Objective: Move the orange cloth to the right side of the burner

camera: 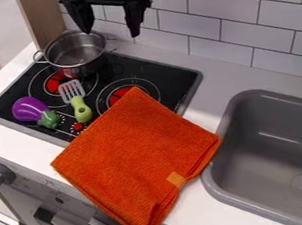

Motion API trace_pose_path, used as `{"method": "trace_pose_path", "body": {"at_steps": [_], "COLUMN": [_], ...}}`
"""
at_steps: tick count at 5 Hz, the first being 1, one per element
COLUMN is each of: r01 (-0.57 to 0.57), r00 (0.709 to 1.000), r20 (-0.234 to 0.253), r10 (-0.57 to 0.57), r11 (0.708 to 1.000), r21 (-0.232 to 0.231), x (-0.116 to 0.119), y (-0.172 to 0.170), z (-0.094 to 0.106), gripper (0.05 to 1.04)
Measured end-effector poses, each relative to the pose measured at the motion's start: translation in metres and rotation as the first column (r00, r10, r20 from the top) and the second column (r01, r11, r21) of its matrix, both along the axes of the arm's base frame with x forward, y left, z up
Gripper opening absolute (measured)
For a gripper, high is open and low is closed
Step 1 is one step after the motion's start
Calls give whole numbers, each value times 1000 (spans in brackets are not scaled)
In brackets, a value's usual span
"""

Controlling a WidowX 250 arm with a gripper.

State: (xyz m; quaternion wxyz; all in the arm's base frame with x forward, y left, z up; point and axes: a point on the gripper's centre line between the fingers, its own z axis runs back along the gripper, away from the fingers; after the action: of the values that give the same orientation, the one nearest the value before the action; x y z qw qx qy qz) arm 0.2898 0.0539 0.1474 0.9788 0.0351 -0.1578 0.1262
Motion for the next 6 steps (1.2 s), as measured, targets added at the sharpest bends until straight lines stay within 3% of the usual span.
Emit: {"method": "trace_pose_path", "body": {"at_steps": [1,2,3,4,5,6], "r01": [4,57,116,158,174,192], "r00": [999,989,981,978,975,962], "r20": [-35,-136,-161,-149,-142,-185], "r10": [-4,-56,-111,-147,-170,-200], "r11": [1000,998,993,986,984,980], "r21": [-4,-1,23,62,21,-60], "x": [-4,-20,-42,-57,-59,-63], "y": [-1,-2,-2,-3,-15,-26], "z": [-9,-26,-54,-75,-97,-105], "gripper": [1000,1000,957,812,528,277]}}
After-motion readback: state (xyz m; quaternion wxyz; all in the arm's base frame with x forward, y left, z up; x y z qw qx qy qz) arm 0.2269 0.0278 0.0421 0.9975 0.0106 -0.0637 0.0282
